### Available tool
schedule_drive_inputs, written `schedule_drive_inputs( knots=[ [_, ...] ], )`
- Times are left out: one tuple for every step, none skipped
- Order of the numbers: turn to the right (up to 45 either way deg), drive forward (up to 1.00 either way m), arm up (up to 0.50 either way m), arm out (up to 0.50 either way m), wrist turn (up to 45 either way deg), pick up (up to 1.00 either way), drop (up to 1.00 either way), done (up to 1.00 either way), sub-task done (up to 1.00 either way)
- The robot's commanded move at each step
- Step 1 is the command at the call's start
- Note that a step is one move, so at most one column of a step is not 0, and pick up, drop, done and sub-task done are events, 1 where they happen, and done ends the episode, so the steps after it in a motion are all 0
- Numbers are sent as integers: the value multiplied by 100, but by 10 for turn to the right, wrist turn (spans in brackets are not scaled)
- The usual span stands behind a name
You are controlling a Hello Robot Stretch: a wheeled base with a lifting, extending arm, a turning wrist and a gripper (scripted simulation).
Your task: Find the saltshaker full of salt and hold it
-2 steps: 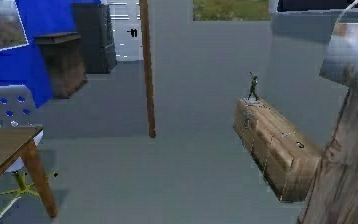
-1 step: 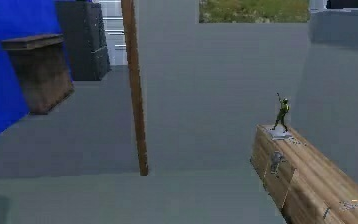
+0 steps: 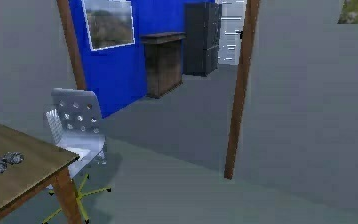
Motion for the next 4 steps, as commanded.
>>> schedule_drive_inputs(
  knots=[
    [0,100,0,0,0,0,0,0,0],
    [0,35,0,0,0,0,0,0,0],
    [300,0,0,0,0,0,0,0,0],
    [0,100,0,0,0,0,0,0,0]
  ],
)
